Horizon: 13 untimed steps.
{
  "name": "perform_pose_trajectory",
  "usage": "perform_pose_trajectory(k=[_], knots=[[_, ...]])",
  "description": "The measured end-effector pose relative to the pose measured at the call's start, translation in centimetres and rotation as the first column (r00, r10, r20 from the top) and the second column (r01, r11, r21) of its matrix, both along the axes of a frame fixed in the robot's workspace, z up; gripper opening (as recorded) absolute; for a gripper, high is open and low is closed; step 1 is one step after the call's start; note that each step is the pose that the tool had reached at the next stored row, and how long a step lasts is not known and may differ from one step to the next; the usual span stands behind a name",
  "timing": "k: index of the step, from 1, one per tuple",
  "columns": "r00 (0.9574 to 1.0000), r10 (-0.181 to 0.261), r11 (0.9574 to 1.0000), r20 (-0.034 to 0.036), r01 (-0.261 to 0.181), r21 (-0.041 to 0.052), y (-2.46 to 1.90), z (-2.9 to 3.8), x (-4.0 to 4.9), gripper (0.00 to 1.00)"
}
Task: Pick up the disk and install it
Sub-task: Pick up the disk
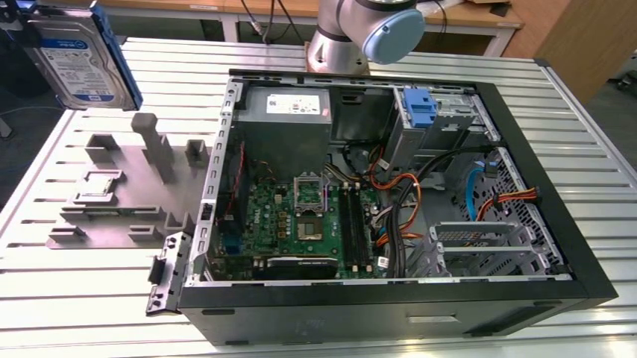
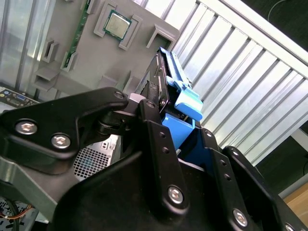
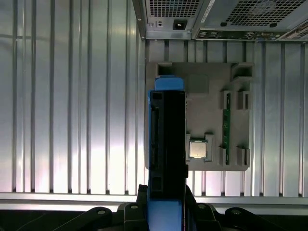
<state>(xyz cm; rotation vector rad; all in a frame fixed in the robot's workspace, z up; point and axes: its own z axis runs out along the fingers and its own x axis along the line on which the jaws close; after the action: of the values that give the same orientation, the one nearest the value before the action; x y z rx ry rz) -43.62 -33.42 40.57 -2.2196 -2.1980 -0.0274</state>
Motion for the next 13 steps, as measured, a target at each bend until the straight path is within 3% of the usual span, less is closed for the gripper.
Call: perform_pose_trajectory(k=[13], knots=[[1.0000, 0.000, 1.0000, 0.0000, 0.000, 0.0000, 0.00, 0.40, 0.00, 0.37]])
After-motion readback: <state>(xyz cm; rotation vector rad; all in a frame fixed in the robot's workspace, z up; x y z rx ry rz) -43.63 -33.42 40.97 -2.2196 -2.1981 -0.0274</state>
